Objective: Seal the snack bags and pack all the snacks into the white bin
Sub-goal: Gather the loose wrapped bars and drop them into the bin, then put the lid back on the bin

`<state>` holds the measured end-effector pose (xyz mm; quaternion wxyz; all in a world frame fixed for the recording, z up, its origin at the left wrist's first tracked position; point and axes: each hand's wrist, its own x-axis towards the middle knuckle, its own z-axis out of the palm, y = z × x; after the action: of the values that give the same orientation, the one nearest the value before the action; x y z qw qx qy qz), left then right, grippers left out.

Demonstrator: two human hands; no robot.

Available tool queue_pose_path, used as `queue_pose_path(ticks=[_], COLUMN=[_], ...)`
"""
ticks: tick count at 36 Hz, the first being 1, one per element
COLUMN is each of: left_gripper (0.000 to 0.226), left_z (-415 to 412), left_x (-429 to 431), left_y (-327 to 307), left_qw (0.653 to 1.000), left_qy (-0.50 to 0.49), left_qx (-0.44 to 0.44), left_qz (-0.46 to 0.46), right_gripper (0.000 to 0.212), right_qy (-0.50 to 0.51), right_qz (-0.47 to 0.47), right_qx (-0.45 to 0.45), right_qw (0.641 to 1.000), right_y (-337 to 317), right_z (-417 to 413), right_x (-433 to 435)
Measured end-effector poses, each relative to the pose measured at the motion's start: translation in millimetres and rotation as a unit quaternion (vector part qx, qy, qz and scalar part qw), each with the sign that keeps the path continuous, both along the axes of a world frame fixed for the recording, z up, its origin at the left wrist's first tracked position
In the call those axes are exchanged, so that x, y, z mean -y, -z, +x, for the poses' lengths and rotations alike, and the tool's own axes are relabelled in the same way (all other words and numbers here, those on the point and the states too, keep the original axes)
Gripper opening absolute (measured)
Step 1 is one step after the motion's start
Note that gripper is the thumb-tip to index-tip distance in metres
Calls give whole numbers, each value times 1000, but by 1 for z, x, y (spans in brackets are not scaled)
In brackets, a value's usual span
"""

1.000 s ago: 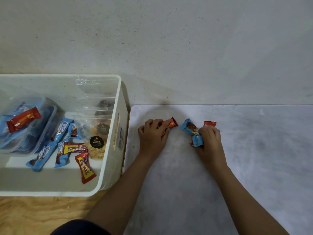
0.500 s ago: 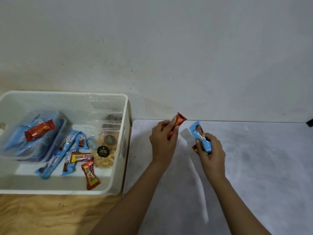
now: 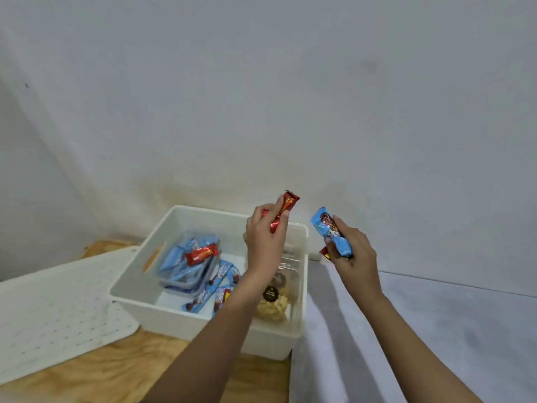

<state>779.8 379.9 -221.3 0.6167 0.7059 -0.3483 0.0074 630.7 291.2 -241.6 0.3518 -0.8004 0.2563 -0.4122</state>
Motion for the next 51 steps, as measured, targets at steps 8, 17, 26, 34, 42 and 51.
queue_pose_path(ticks=[8, 17, 26, 34, 42, 51], left_gripper=[34, 44, 43, 44, 41, 47], left_z=[85, 124, 130, 146, 173, 185], left_x=[-97, -141, -154, -187, -293, -440], left_y=[26, 53, 47, 8, 1, 39], left_qw=[996, 957, 932, 952, 958, 902], left_qy=[-25, 121, 169, 88, -75, -257], left_qx=[-40, -102, -41, -9, -46, -120], left_qz=[81, 244, 318, 292, 274, 324], right_gripper=[44, 43, 47, 38, 35, 40], right_qy=[-46, -20, 10, -38, -162, -284], right_qz=[74, 154, 159, 79, -20, -87], right_qx=[-5, -138, -244, -276, -277, -280], right_qw=[996, 978, 957, 957, 947, 913], right_y=[8, 36, 24, -14, -33, -8], right_z=[90, 134, 125, 148, 214, 274], right_x=[-88, -131, -132, -139, -198, -305])
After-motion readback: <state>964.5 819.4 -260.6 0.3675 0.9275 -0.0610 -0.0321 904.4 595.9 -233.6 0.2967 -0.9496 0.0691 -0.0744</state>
